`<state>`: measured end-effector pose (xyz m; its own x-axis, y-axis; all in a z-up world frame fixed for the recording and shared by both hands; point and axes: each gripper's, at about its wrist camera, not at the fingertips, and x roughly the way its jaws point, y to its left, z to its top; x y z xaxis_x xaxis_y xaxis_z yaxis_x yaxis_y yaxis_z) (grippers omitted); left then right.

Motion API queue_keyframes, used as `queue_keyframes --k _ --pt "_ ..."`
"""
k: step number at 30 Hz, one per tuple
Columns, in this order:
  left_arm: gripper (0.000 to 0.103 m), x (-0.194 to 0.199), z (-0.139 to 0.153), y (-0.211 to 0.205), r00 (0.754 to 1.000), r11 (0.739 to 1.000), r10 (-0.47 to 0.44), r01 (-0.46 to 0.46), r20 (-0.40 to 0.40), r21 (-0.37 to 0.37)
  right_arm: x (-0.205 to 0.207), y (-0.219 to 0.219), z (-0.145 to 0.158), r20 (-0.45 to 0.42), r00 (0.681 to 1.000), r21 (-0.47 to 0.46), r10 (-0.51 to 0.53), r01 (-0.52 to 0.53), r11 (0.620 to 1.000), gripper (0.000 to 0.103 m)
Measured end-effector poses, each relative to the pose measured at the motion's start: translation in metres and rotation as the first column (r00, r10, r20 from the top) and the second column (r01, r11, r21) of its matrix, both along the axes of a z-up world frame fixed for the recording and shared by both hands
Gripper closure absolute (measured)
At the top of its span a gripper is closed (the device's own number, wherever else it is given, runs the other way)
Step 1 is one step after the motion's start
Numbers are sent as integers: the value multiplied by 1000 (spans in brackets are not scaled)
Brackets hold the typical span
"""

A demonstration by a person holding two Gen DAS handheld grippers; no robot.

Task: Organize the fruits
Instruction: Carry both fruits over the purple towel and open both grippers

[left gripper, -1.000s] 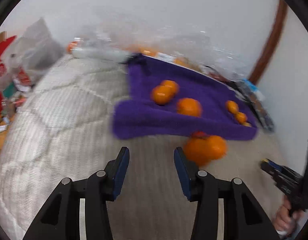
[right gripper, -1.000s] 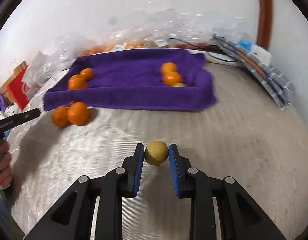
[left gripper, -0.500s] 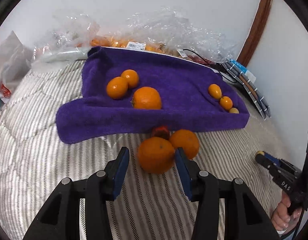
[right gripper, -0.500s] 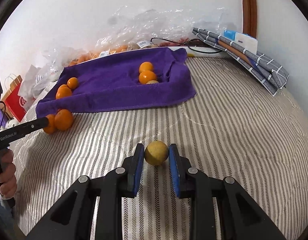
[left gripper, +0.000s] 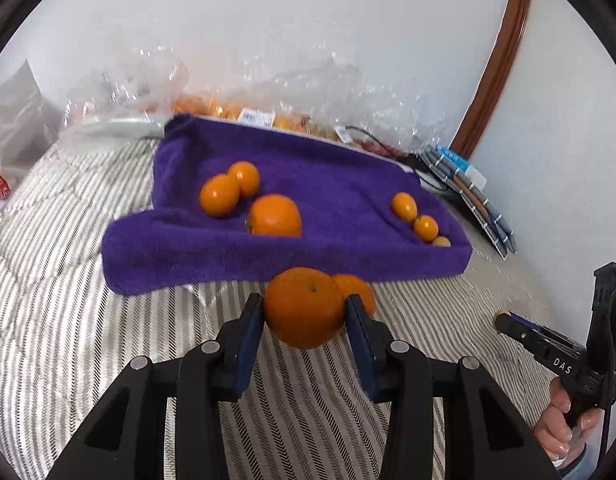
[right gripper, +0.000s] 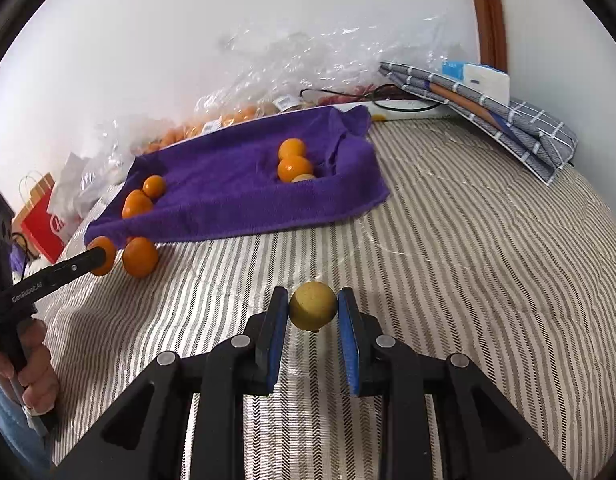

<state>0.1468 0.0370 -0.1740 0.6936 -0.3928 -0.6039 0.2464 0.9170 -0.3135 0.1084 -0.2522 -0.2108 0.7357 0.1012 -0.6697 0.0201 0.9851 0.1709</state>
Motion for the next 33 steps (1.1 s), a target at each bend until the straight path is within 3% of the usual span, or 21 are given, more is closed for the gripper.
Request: queue_keyframes --k 6,12,20,26,33 --pt "63 4 11 11 999 999 46 -46 -4 -26 6 0 7 -12 1000 0 -10 10 1000 78" --pt "63 8 51 30 993 994 107 -105 47 -36 25 7 52 65 998 -66 8 -4 998 78" --pt "63 58 84 45 973 976 214 -216 88 12 74 32 87 137 988 -124 73 -56 991 78" --pt "63 98 56 31 981 982 190 -190 28 -21 117 43 68 96 990 -92 106 -97 991 78" --pt "63 112 15 3 991 992 126 -125 -45 19 140 43 26 18 990 -35 137 -136 990 78"
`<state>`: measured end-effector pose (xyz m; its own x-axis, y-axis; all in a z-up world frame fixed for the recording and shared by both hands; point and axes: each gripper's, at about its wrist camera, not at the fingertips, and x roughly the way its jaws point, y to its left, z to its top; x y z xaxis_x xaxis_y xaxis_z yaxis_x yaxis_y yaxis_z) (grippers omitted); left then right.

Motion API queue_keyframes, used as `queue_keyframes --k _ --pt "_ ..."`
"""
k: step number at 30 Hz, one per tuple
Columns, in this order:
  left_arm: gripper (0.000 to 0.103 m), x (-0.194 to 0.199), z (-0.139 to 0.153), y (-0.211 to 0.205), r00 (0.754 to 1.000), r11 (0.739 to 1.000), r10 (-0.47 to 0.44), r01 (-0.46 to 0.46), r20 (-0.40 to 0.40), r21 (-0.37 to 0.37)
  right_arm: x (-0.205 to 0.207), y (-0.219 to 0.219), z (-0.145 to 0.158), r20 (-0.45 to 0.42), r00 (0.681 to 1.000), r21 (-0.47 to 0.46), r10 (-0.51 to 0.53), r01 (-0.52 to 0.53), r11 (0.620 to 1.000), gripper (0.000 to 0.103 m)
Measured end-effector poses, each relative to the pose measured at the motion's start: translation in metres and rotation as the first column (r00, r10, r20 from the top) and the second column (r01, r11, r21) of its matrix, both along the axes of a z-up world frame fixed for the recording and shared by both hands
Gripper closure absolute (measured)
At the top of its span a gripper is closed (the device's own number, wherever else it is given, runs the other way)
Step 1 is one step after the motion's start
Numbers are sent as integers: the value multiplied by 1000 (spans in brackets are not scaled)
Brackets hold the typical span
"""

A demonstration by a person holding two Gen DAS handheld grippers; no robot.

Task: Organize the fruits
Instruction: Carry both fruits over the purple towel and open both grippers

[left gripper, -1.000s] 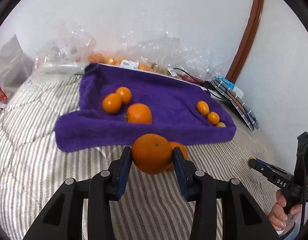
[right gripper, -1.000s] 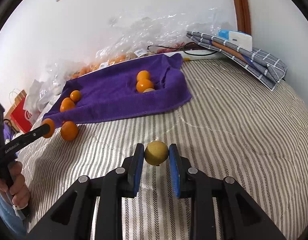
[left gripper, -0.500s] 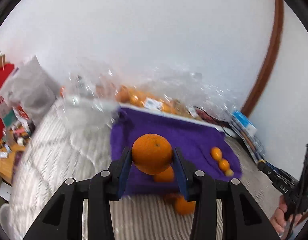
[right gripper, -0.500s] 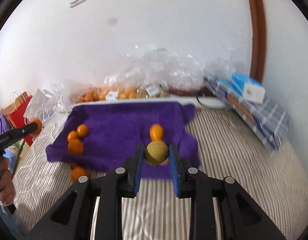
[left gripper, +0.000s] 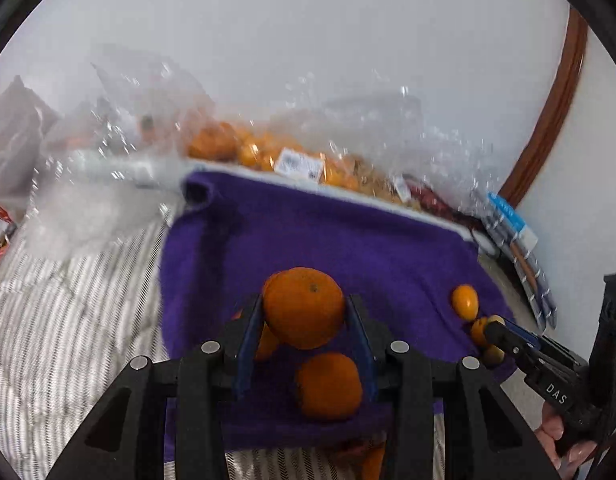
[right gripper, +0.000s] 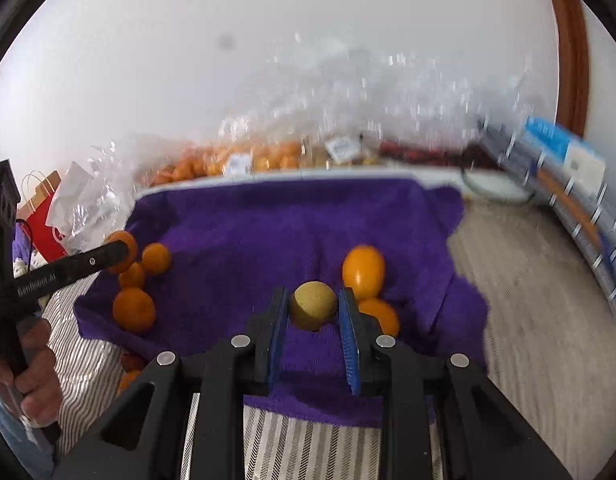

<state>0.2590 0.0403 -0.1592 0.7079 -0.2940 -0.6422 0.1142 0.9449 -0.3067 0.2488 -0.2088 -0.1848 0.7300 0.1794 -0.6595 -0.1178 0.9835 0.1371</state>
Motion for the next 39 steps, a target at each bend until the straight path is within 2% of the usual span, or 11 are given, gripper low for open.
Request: queue_keyframes --k 5,9,13,18,29,33,36,39 --pt "63 -3 -5 -4 1000 999 -26 26 13 25 6 3 -10 -22 1000 2 14 -14 1000 78" --pt "63 -2 -6 -5 999 999 -41 41 15 12 10 7 -16 -49 998 10 33 -33 999 78" --pt "63 -2 -6 -7 999 999 -47 47 24 20 10 12 -20 -50 998 -25 36 -37 999 77" --pt "63 -1 -5 -4 999 999 -48 48 22 -7 9 14 -23 -58 998 -53 32 -35 998 77" --pt "63 -4 -5 -5 997 998 -62 62 35 4 6 11 -23 -36 999 -56 8 -10 998 77" --pt "57 -4 -4 -5 997 998 -65 65 36 1 2 12 -20 -15 1000 -61 5 -6 998 69" --pt "55 -4 -2 -4 998 999 -54 54 43 8 -1 12 -16 10 1000 -62 -3 3 998 57" --pt "53 -5 0 -1 997 999 -51 51 51 -13 -5 11 -12 40 999 -64 -17 19 998 55"
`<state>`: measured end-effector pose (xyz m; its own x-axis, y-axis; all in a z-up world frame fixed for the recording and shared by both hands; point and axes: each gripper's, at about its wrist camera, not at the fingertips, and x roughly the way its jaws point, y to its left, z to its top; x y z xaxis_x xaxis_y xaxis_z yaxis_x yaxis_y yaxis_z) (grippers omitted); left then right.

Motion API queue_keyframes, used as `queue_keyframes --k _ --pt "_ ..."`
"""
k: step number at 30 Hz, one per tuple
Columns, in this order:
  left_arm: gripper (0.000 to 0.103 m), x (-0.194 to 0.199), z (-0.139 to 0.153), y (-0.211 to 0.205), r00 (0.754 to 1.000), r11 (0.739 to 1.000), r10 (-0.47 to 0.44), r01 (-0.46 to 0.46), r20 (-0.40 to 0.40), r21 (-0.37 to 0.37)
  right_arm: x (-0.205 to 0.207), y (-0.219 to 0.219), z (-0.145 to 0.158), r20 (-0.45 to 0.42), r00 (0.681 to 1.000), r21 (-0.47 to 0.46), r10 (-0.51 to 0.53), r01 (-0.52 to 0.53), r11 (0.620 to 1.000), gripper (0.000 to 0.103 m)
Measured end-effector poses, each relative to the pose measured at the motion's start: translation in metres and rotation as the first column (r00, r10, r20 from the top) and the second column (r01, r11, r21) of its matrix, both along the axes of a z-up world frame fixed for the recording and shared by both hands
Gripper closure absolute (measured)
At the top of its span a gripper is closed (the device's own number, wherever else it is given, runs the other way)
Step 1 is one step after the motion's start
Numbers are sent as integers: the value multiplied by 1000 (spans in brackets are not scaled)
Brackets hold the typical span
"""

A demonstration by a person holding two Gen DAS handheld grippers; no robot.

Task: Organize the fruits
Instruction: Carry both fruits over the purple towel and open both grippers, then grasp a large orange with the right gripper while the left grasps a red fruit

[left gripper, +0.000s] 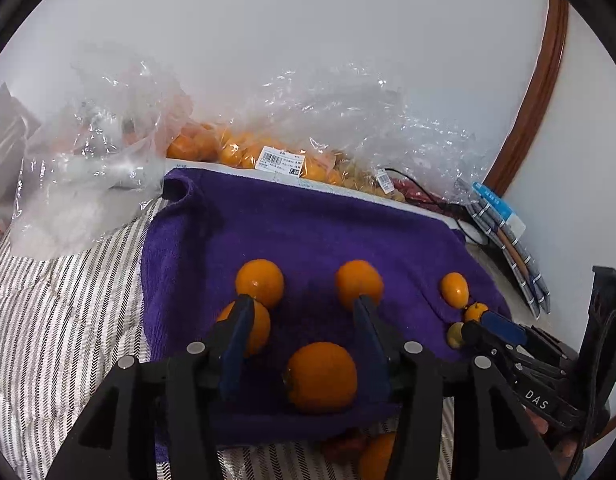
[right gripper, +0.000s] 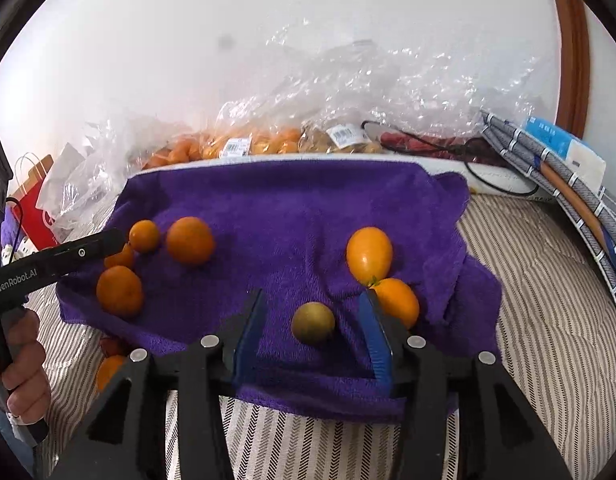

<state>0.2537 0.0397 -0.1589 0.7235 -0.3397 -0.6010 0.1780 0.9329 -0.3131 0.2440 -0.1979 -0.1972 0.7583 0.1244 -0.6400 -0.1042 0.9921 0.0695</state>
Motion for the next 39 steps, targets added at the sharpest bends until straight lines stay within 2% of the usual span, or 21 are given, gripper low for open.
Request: queue_keyframes --k 6,10,13,15,18,23,29,32,35,39 --pt "51 -7 11 10 998 999 41 -41 54 9 -15 -5 15 84 994 -6 -66 67 998 52" --pt "51 -13 18 16 994 997 73 -74 77 15 -30 -4 28 104 986 -13 -129 132 991 52" --pt "51 -20 23 20 991 995 89 -93 97 40 -39 0 35 81 982 -27 -171 174 984 52" --pt "51 -27 26 22 989 988 116 -125 94 95 -47 2 37 46 983 -3 -179 179 984 52" --pt "51 -45 24 33 988 976 138 -149 74 157 -58 12 33 -38 989 26 -140 141 990 52" --pt "51 -85 13 62 986 951 161 -166 41 260 -76 46 16 -65 997 20 -50 51 998 52" --pt "51 -109 -9 95 981 953 195 -193 14 232 -83 89 -2 -89 995 31 53 -51 998 52" --pt "51 -107 -17 105 981 968 191 -183 -31 170 -83 106 -4 -89 991 9 96 -96 995 52" --pt "51 -107 -18 112 980 972 196 -190 -33 139 -77 117 -8 -90 990 -34 108 -111 993 52" --pt "51 -105 -22 113 980 975 188 -180 -57 127 -65 121 -17 -125 986 -24 108 -112 993 52"
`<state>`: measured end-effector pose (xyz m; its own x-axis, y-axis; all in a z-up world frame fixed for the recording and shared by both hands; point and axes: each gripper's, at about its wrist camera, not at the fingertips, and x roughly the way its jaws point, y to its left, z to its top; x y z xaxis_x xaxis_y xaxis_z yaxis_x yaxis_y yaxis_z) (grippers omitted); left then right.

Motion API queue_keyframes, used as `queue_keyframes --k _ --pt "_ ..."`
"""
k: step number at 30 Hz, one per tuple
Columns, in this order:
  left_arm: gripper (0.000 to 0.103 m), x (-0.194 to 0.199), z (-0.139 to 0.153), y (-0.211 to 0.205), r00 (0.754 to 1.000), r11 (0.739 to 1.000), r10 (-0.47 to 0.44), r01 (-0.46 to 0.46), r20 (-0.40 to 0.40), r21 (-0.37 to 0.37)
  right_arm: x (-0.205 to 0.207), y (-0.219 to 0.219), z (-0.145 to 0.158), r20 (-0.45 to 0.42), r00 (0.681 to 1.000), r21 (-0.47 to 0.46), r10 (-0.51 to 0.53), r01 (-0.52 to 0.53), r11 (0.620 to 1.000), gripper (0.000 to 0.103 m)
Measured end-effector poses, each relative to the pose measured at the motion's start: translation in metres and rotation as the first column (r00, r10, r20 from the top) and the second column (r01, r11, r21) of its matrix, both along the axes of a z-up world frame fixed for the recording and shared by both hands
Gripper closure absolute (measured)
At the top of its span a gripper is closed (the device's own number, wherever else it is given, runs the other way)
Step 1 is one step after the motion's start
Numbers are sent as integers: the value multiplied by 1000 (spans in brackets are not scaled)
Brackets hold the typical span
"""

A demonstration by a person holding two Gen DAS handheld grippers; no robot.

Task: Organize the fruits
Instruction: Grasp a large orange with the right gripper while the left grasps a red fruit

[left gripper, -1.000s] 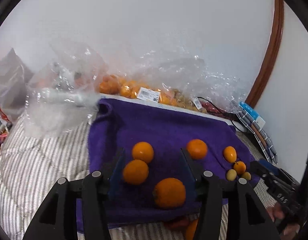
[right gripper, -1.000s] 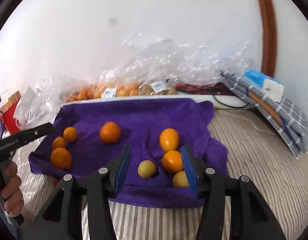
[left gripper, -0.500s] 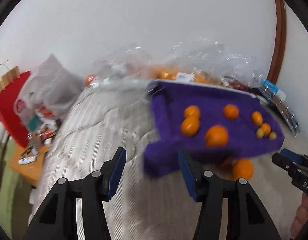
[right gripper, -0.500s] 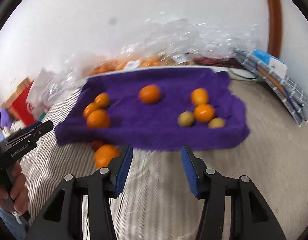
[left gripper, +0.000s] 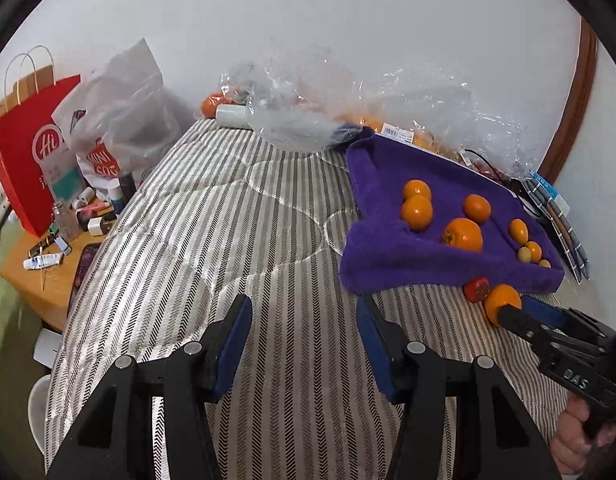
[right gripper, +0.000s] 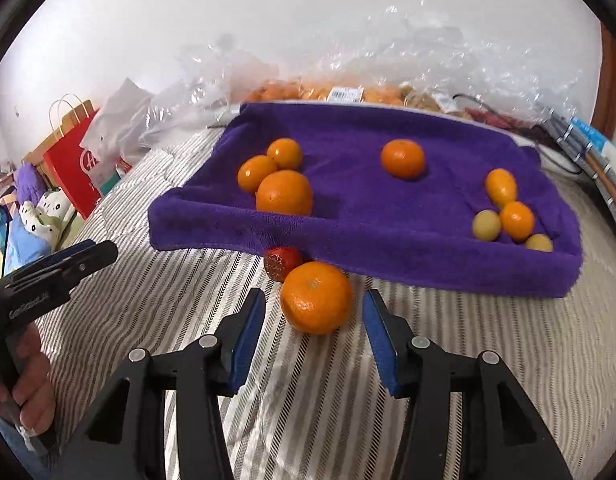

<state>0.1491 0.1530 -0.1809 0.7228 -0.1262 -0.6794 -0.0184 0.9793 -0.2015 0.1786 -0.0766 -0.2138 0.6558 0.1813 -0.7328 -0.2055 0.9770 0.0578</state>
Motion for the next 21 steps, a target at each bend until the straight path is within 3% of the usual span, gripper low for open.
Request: queue_keyframes --k 3,5,9,13,17,21 --pt "51 0 -1 -1 1000 1000 -10 9 -4 -3 6 1 -4 -12 1000 11 -1 1 1000 55" --pt "51 -1 -1 -2 1000 1000 -17 17 -4 -5 9 1 -7 -16 1000 -3 -9 9 1000 63" --pt "51 -1 0 -3 1000 1000 -28 28 1 -8 1 -10 -3 -7 1000 26 11 -10 1000 63" --pt "51 -4 2 -9 997 996 -80 81 19 -27 -17 -33 5 41 999 -16 1 0 1000 63" --pt "51 -7 1 -34 990 990 -139 139 -13 12 -34 -65 8 76 997 -86 -9 16 996 63" --pt "51 -11 7 -73 974 974 -223 222 -30 -39 -46 -104 6 92 994 -118 -55 65 991 63"
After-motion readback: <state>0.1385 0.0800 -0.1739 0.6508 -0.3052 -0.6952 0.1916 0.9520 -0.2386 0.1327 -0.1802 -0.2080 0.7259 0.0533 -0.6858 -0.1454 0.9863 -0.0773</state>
